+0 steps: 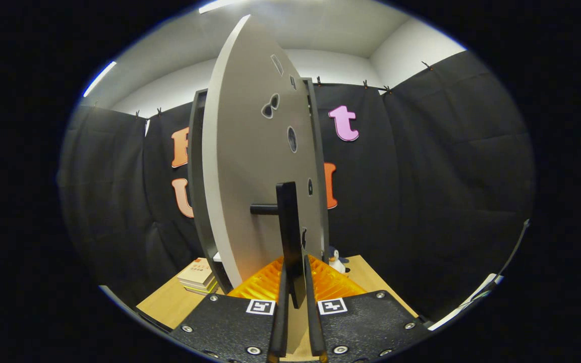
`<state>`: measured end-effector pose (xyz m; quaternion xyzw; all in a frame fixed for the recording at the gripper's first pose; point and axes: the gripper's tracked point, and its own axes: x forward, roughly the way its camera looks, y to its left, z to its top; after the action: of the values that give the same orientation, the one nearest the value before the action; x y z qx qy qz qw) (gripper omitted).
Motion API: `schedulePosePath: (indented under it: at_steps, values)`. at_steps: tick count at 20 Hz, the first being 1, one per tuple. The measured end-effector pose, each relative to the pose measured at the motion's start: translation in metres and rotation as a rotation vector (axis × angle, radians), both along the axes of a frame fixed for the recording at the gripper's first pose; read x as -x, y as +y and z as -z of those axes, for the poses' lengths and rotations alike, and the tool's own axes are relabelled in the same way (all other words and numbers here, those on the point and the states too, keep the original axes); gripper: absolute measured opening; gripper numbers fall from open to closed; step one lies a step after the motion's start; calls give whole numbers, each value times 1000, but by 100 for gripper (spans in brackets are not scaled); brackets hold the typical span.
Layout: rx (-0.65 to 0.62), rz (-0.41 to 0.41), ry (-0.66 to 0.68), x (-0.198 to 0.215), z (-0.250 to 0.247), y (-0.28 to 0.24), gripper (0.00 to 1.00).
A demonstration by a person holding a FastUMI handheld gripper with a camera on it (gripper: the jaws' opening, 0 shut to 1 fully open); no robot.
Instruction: Open the shoe cabinet door, grab the shoes and put them into the shoe cabinet, then close the shoe cabinet door.
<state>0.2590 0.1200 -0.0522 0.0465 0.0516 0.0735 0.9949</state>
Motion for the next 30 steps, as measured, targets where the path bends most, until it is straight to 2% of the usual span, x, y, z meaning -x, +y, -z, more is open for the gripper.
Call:
schedulePosePath:
  at_steps: [4,9,18,24,30]
  values:
    - [40,53,-6,-1,5,-34,16]
    - [53,104,-3,2,6,-69,10]
    - [69,199,-20,26,1,-107,11]
    - [43,143,-39,53,-5,-89,11]
    - [2,78,-19,57,13,-44,15]
